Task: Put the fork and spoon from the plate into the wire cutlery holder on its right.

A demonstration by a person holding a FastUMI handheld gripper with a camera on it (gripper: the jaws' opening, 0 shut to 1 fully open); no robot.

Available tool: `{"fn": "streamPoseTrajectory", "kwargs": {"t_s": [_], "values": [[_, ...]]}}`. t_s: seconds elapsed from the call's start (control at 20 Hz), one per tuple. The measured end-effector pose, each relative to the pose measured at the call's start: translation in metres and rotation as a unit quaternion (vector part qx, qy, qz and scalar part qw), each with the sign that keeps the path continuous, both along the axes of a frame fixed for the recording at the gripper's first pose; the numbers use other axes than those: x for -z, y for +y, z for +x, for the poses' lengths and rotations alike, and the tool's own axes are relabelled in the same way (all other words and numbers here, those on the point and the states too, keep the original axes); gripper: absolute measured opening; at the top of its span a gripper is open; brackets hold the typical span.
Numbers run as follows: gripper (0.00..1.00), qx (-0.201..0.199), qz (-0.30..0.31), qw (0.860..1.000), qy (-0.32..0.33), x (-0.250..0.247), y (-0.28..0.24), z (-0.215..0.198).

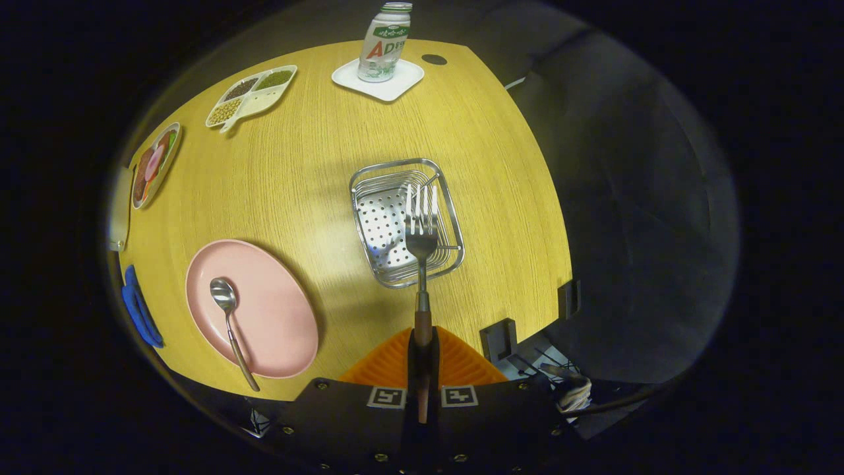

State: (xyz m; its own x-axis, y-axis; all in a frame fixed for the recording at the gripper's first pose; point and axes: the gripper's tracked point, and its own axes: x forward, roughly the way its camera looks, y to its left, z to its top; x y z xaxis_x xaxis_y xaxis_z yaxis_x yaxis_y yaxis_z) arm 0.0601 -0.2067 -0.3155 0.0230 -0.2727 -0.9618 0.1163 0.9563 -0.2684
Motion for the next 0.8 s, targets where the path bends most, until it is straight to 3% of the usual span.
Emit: {"fn": "streamPoseTrajectory", "kwargs": {"t_s": [0.15,0.35,0.55,0.65,0.8], "values": [[0.05,-0.025,0.005,0.999,0.048,0.006,-0.002,-0.002],[0.06,-0.05,0.014,0.997,0.061,0.005,0.0,0.007],[0.11,-0.037,0.035,0.998,0.039,0.0,0.007,0.015],[0.26,-0.028,0.04,0.998,0.031,-0.004,0.008,0.018],[0.27,-0.023,0.05,0.998,0.018,-0.011,0.014,0.023]]}}
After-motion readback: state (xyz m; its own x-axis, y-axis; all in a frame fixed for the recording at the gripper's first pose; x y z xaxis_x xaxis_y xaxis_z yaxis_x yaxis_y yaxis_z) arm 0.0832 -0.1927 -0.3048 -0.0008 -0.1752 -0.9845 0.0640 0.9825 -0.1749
